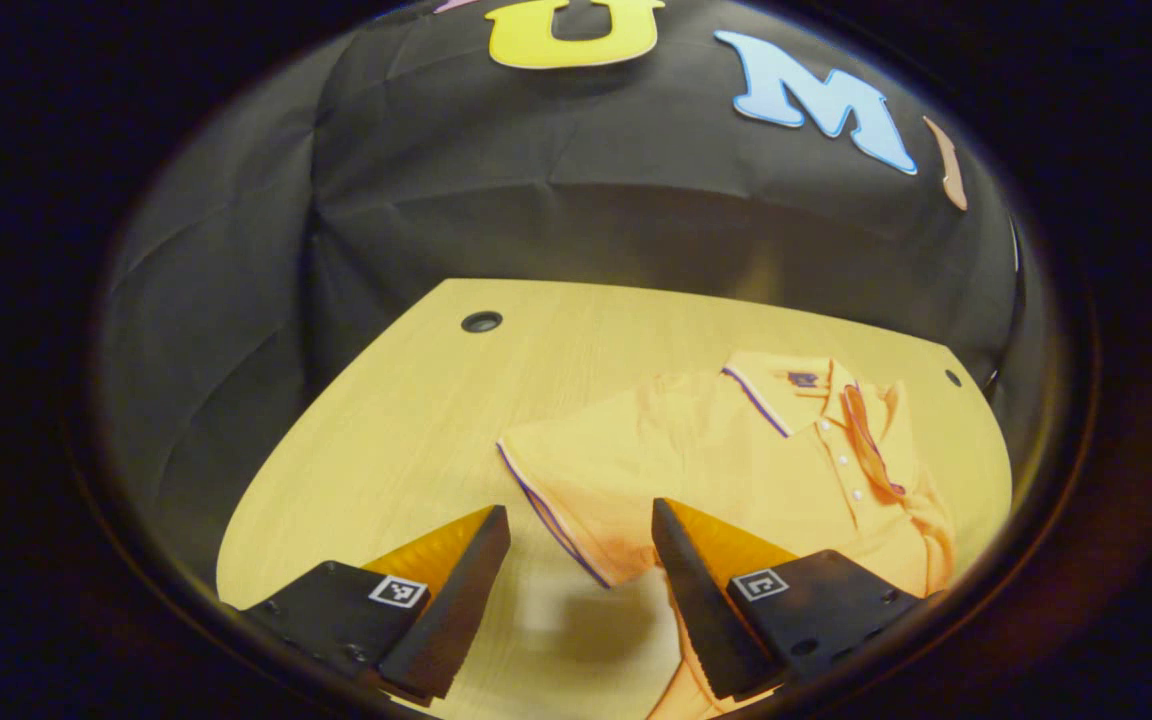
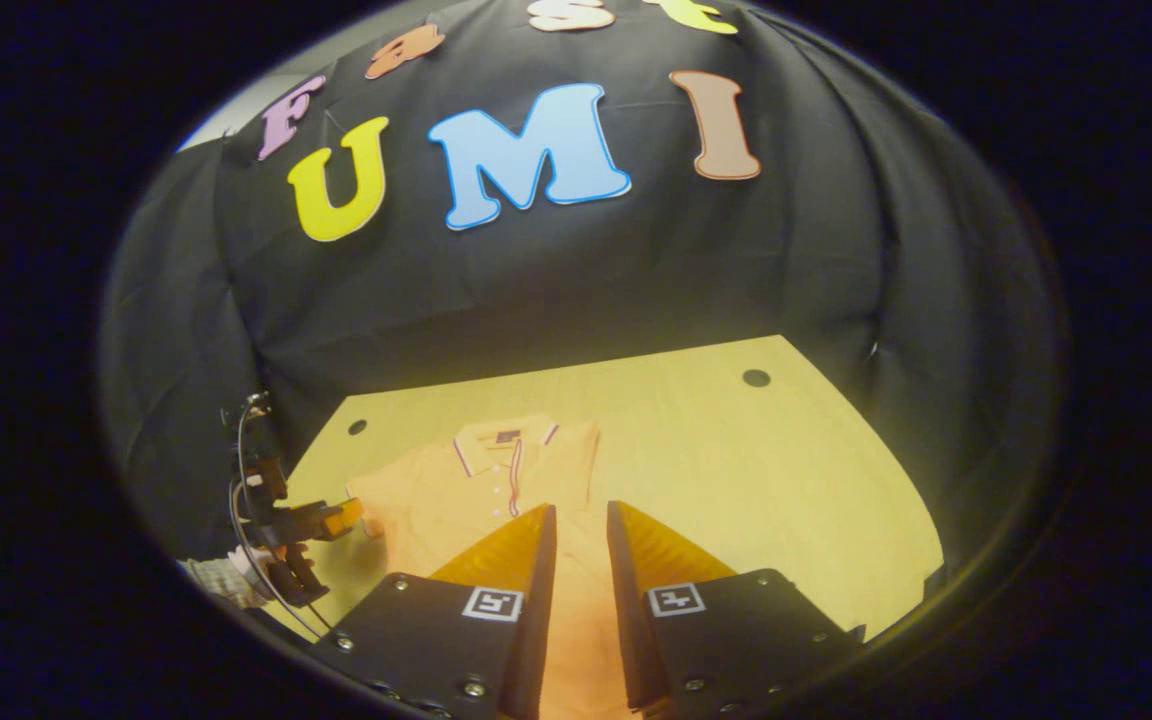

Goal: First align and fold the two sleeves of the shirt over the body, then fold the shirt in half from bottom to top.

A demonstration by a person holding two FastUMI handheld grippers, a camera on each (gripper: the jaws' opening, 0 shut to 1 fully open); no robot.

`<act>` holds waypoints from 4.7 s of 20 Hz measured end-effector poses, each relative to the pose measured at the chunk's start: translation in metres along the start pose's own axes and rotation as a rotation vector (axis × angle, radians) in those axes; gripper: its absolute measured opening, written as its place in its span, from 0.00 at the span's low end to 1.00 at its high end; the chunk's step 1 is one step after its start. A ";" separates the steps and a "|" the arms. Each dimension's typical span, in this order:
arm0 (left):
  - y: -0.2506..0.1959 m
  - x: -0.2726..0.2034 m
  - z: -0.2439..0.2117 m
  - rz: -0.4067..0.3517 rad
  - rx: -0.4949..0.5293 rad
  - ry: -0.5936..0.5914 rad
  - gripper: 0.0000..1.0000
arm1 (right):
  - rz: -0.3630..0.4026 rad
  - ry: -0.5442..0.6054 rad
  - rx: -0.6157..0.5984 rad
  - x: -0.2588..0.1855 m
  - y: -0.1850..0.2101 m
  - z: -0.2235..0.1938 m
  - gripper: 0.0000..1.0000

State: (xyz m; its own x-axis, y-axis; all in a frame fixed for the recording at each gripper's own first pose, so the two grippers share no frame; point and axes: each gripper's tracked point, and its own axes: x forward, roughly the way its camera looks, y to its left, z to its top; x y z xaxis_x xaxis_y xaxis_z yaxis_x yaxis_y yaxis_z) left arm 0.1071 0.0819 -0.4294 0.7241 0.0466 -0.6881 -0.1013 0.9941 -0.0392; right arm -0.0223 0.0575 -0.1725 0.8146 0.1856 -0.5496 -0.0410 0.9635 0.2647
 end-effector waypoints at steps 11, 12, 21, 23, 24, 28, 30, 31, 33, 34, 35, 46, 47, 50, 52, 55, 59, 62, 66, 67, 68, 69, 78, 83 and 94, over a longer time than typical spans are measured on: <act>0.002 0.032 -0.037 0.069 -0.046 0.102 0.97 | -0.067 0.037 0.035 -0.002 -0.024 -0.011 0.31; 0.001 0.032 -0.036 0.074 -0.048 0.093 0.96 | -0.069 0.040 0.032 -0.002 -0.025 -0.012 0.31; -0.010 0.037 -0.032 0.077 -0.029 0.090 0.16 | -0.073 0.062 0.053 0.000 -0.032 -0.023 0.31; -0.012 0.036 -0.032 0.088 0.004 0.103 0.11 | -0.075 0.064 0.053 0.000 -0.033 -0.024 0.31; -0.011 0.037 -0.030 0.096 0.027 0.107 0.11 | -0.075 0.066 0.054 0.001 -0.034 -0.025 0.31; -0.014 0.036 -0.018 0.123 0.111 0.095 0.07 | -0.076 0.068 0.056 0.000 -0.036 -0.027 0.31; -0.022 0.032 0.000 0.116 0.163 0.050 0.06 | -0.078 0.067 0.061 0.000 -0.038 -0.027 0.31; -0.030 0.030 0.009 0.103 0.192 0.027 0.06 | -0.079 0.067 0.064 -0.001 -0.040 -0.027 0.31; -0.048 0.025 0.027 0.073 0.246 -0.019 0.06 | -0.082 0.069 0.072 -0.002 -0.042 -0.030 0.31; -0.060 0.022 0.034 0.053 0.273 -0.038 0.07 | -0.083 0.070 0.076 -0.001 -0.044 -0.031 0.31; -0.074 0.020 0.041 0.031 0.298 -0.056 0.07 | -0.084 0.070 0.080 -0.002 -0.045 -0.031 0.31; -0.210 0.001 0.038 -0.182 0.479 -0.109 0.06 | -0.135 0.061 0.152 -0.017 -0.078 -0.043 0.31; -0.219 0.000 0.032 -0.195 0.493 -0.103 0.07 | -0.141 0.061 0.160 -0.019 -0.082 -0.045 0.31; -0.234 0.000 0.018 -0.230 0.494 -0.074 0.07 | -0.154 0.061 0.185 -0.024 -0.089 -0.050 0.31; -0.237 0.001 0.015 -0.247 0.470 -0.064 0.11 | -0.160 0.063 0.192 -0.026 -0.095 -0.054 0.31; -0.239 -0.002 0.010 -0.271 0.435 -0.045 0.22 | -0.159 0.067 0.198 -0.028 -0.097 -0.057 0.31; -0.230 -0.012 0.014 -0.254 0.421 -0.049 0.53 | -0.142 0.070 0.197 -0.027 -0.096 -0.059 0.31; -0.220 -0.026 0.013 -0.256 0.374 -0.045 0.53 | -0.118 0.081 0.183 -0.024 -0.091 -0.064 0.31; -0.189 -0.053 0.001 -0.246 0.313 -0.025 0.55 | -0.076 0.111 0.156 -0.018 -0.083 -0.074 0.31; -0.179 -0.060 -0.004 -0.240 0.306 -0.022 0.65 | -0.064 0.122 0.149 -0.017 -0.081 -0.078 0.31; -0.171 -0.067 -0.010 -0.235 0.298 -0.014 0.65 | -0.054 0.135 0.142 -0.015 -0.078 -0.083 0.31; -0.161 -0.076 -0.016 -0.224 0.293 -0.007 0.65 | -0.046 0.151 0.136 -0.014 -0.076 -0.087 0.31; -0.099 -0.152 -0.097 -0.157 0.259 0.110 1.00 | 0.069 0.326 0.063 -0.003 -0.049 -0.140 0.59; -0.075 -0.179 -0.144 -0.109 0.253 0.218 1.00 | 0.068 0.465 0.050 -0.005 -0.047 -0.177 0.96; -0.048 -0.205 -0.222 -0.088 0.314 0.474 0.98 | 0.017 0.733 -0.040 -0.029 -0.052 -0.253 0.99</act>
State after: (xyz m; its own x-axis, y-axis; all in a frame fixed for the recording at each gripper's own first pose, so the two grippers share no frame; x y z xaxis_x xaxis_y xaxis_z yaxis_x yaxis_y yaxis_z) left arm -0.1879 0.0025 -0.4470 0.3283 -0.0146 -0.9445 0.2057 0.9770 0.0564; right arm -0.1897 0.0506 -0.3710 0.2180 0.2681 -0.9384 -0.0828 0.9631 0.2559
